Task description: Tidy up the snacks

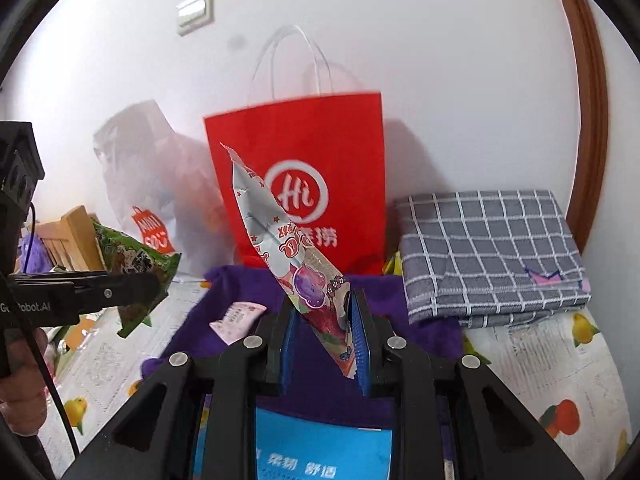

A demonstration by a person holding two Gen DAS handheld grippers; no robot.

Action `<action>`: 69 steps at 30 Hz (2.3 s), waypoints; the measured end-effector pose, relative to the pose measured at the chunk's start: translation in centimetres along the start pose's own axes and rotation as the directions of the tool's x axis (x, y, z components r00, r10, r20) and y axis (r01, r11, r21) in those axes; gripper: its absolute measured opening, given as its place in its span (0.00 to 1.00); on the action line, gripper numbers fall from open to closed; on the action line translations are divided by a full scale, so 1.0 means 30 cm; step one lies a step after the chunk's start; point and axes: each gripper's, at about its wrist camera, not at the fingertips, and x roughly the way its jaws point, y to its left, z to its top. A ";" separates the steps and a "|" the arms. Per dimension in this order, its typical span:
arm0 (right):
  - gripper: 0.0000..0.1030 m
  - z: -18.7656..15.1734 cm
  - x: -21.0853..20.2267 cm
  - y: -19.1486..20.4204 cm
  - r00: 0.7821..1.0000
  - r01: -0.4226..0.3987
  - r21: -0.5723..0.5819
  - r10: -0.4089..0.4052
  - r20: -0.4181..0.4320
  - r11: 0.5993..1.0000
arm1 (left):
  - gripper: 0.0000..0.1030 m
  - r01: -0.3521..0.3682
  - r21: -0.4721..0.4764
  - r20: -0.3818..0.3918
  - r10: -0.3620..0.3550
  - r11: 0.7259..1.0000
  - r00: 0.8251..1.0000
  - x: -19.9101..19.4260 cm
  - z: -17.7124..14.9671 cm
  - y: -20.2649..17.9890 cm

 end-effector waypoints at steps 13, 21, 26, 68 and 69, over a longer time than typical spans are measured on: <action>0.24 -0.083 0.086 -0.064 0.996 0.015 0.028 -0.013 -0.091 0.999 | 0.47 -0.020 -0.020 -0.017 0.020 1.000 1.000 0.050 -0.041 0.037; 0.24 -0.102 0.099 -0.118 0.994 0.038 0.058 -0.031 -0.109 0.998 | 0.47 -0.039 0.007 0.011 0.039 0.999 0.999 0.077 -0.117 0.045; 0.24 -0.108 0.105 -0.126 0.993 0.052 0.048 -0.047 -0.110 0.997 | 0.47 -0.035 -0.007 0.017 0.036 0.999 0.999 0.089 -0.134 0.063; 0.28 -0.169 0.259 -0.196 0.958 0.053 0.115 -0.018 -0.285 0.992 | 0.47 -0.051 -0.152 -0.090 0.037 0.987 0.995 0.293 -0.157 0.144; 0.28 -0.167 0.256 -0.196 0.960 0.052 0.113 -0.018 -0.281 0.992 | 0.47 -0.051 -0.155 -0.090 0.037 0.987 0.995 0.293 -0.157 0.145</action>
